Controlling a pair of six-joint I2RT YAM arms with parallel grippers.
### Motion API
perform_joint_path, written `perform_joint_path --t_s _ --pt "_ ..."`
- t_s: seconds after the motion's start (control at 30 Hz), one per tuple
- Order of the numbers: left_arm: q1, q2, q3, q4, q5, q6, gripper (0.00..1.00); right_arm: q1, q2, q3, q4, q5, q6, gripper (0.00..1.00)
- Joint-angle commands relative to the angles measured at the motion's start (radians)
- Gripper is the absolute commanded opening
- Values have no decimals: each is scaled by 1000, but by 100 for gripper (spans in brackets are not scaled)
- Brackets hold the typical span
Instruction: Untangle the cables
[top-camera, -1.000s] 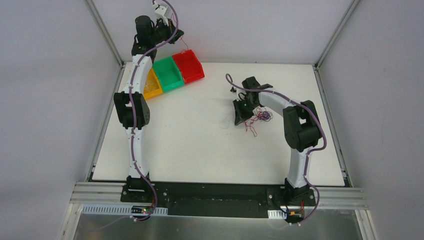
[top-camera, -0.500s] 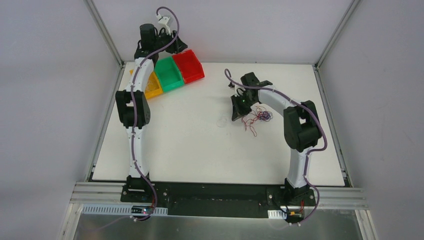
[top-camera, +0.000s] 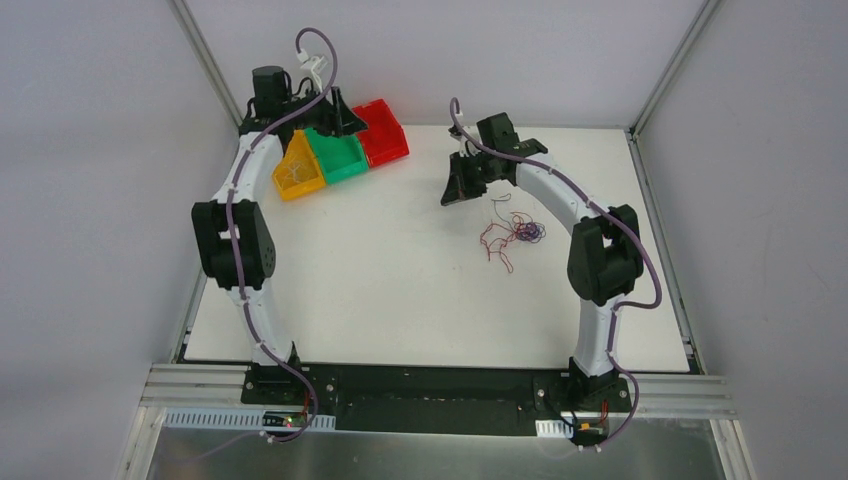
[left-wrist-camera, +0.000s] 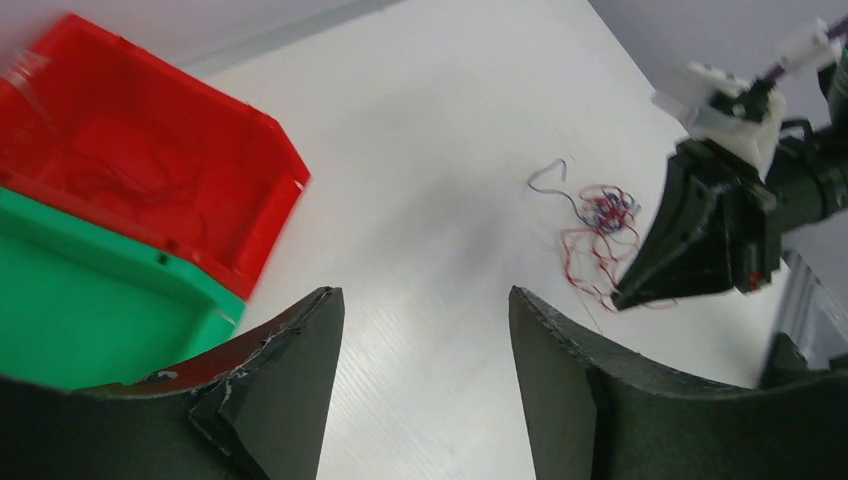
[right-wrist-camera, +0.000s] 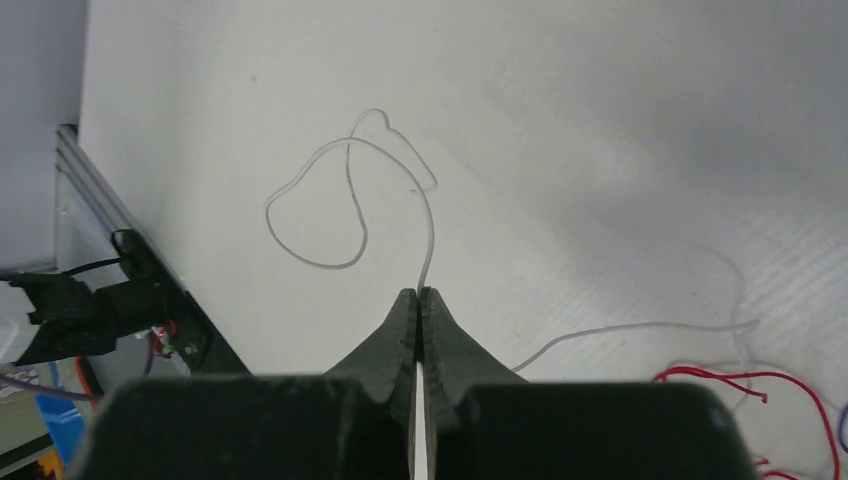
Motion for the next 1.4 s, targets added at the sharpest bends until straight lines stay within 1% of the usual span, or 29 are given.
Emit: perform_joint_path --t_s 0.0,0.1,0.13,0.17,0.27,0.33,0.43,0.53,0.63,0.7,0.8,0.87,1.0,1.13,1.2,1.27,1.3,1.37 --pt "1 -201 -218 4 147 72 63 45 -66 86 -15 -113 68 5" --pt "-6 -287 -355 -9 147 127 63 9 -78 102 -164 -103 -13 39" --pt "-10 -304 -384 -21 144 167 63 -15 -92 86 -209 -82 -43 47" --pt "-25 -317 -403 -35 137 198 63 -42 -104 63 -243 -62 -66 52" --pt "-112 -332 -435 -85 80 303 63 -128 -139 -19 -310 -1 -105 53" --pt "-171 -314 -437 -102 45 357 63 -173 -167 -87 -320 53 -122 53" --pt "-262 -249 -411 -110 21 364 60 -219 -192 -151 -320 128 -143 52" --pt "-360 -187 -382 -110 30 355 58 -255 -210 -192 -324 166 -144 51" --pt "-470 -146 -383 -112 20 433 60 -288 -222 -230 -295 199 -142 51" --pt "-525 -105 -372 -116 -24 478 60 -301 -213 -237 -276 209 -138 51" --pt "-569 -36 -322 -149 -89 526 62 -303 -189 -229 -257 221 -143 54" --pt "-589 2 -292 -192 -152 595 62 -303 -162 -216 -251 230 -137 57" --pt "-635 61 -269 -286 -267 766 62 -301 -117 -204 -230 238 -125 57" --pt "-665 73 -289 -339 -350 860 61 -300 -65 -177 -216 232 -117 58" --pt "-674 79 -286 -380 -384 884 56 -296 -33 -164 -209 242 -121 57" --pt "-677 81 -281 -426 -429 907 45 -294 -6 -157 -205 259 -134 57" --pt "-677 77 -284 -449 -455 926 35 -294 5 -156 -204 272 -137 56" --pt "-670 53 -294 -499 -514 972 3 -294 22 -158 -199 299 -144 52"
